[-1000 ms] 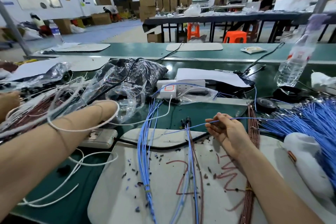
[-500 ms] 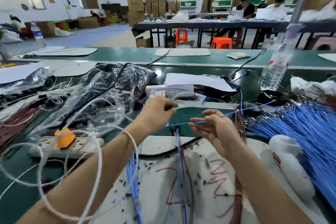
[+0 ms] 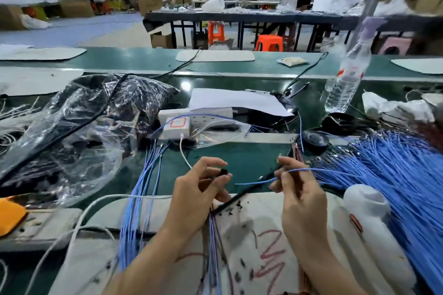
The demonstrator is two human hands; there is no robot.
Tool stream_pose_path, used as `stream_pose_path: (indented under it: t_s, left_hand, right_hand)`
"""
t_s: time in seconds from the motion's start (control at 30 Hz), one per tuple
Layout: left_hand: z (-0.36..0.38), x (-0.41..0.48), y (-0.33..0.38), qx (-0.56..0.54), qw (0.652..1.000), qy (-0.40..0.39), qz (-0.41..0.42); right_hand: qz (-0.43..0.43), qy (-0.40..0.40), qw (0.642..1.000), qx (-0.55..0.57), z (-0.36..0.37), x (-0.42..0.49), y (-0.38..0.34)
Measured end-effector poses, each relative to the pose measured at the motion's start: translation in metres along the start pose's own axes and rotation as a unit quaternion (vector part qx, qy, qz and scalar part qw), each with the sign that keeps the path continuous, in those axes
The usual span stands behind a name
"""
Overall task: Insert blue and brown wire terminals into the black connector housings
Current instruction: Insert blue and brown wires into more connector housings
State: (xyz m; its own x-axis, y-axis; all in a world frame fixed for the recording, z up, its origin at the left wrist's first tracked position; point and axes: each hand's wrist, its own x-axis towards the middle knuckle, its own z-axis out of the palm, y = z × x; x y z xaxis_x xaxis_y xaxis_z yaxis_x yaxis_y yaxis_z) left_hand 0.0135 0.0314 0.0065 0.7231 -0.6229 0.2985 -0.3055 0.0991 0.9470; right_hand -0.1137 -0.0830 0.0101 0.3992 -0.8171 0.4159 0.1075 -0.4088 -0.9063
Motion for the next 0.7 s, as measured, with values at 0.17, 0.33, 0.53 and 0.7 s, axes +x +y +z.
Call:
stream_pose_path:
  t_s: [0.17,0.33,0.53,0.7]
  left_hand:
    - [0.000,-0.002,-0.002,-0.007,1.000,-0.018,-0.003]
    - [0.001,-0.003,0.003,0.082,0.995,-0.039,0.041]
    - [0.001,-0.008,0.007,0.110,0.991,-0.035,0.073]
    - [0.010,-0.018,0.014,0.143,0.962,-0.064,0.225]
  right_hand:
    - [0.003,-0.010,1.000,0.029,0.003,-0.006,0.000]
    - [0.027,-0.030,0.989,0.140,-0.001,-0.012,-0.013]
    - [-0.020,-0.032,0.998,0.049,-0.009,-0.013,-0.019]
    - [-0.010,-0.119,0.992,0.051,-0.007,-0.018,-0.019]
